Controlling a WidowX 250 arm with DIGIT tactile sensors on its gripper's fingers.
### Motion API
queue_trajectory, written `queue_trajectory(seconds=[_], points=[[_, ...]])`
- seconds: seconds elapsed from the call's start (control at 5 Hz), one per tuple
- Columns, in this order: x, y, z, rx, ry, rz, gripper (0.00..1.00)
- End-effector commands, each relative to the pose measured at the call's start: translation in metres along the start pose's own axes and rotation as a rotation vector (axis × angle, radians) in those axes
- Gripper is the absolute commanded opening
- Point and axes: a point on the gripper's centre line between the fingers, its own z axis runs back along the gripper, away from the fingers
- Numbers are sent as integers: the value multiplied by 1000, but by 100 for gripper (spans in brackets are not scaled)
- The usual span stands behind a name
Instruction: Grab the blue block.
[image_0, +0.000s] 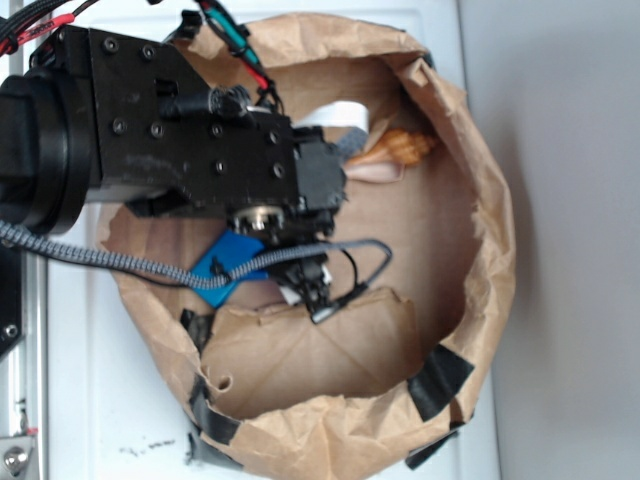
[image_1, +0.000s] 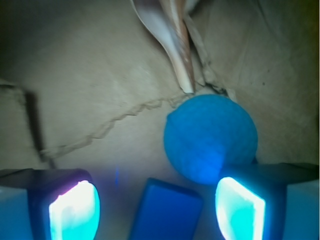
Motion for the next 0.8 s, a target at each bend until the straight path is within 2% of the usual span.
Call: queue_trajectory(seconds=[0.0,0.2,0.4,0.6], points=[[-2,12,-12,56,-28,15,100],[2,20,2,15,7,84,100],[5,26,16,-59,28,125,100],[3,24,20,-87,28,134,100]])
